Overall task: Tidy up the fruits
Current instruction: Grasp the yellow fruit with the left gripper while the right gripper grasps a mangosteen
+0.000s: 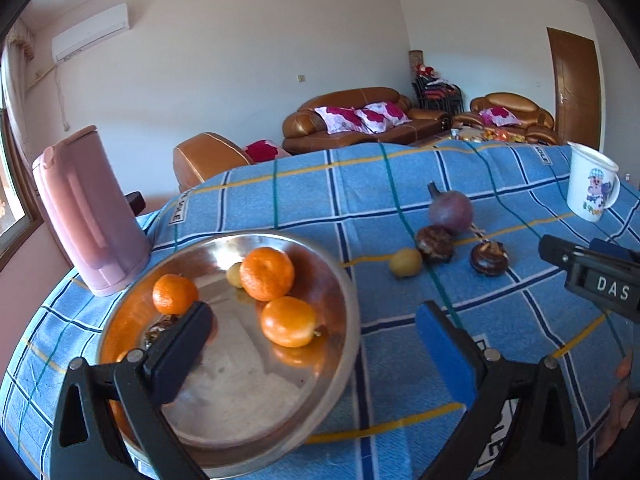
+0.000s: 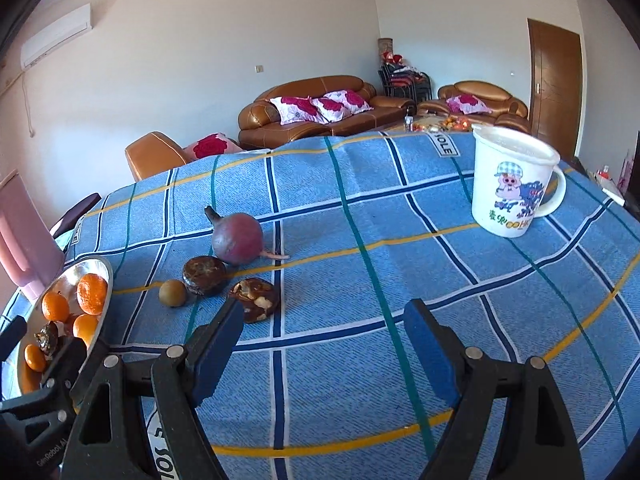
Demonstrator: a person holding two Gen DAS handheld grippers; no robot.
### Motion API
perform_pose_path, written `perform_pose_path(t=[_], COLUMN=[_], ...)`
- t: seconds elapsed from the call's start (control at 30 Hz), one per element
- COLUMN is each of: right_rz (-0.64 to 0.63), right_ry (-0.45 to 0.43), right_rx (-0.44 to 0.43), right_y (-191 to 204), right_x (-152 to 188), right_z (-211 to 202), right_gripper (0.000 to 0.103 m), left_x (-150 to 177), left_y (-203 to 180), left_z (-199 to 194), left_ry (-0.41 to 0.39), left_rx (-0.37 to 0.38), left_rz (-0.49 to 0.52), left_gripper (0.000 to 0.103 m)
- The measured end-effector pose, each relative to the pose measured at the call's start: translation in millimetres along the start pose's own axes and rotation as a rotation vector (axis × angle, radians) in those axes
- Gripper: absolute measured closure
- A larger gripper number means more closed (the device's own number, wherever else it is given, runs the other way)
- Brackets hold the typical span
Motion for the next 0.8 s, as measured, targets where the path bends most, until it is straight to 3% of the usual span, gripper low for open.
perform_pose_path(t=[0.1,0.27,0.4,0.6,0.7,0.8], right_rz=[-0.039,-0.144,-0.177,-0.209,-0.185,-0.136], right_ry=[0.013,0.087,0.157,0.176,0.169,0.148], right_rx=[-0.074,-0.123,-0.190,-0.193,-0.216,-0.210], right_y=[6,30,42,49,44,35], right_x=[-6,-21,-26,-29,-28,-28], right_z=[11,42,66,72,71,69], right_gripper=[0.020,0.021,0.037,0.058,0.058,0.058], left_x=[-1,-5,-8,-21,-26,-28], left_y=[-6,-4,0,-7,-22,-38], left_z=[0,8,9,15,21,33], left_ry=[0.007,0.026,0.021,0.010,0.002,0.058], left_rx=[0.060,0.039,0.049,0.064,0.070,0.127], left_rz=[-0.011,-0.007,0.006,0.046,0.107,0.169], left_gripper=[0.000,0.000,0.000,0.001,0.001,0.003])
Point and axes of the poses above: each gripper's, at about its wrist camera, not at the fingertips, and z roughly the way its jaws point, y to its left, x to its underside, the point moved 1 cm from there along z, roughly the way its jaws point, and after that the axes turned 14 degrees about -z, right-handed, at the moved point
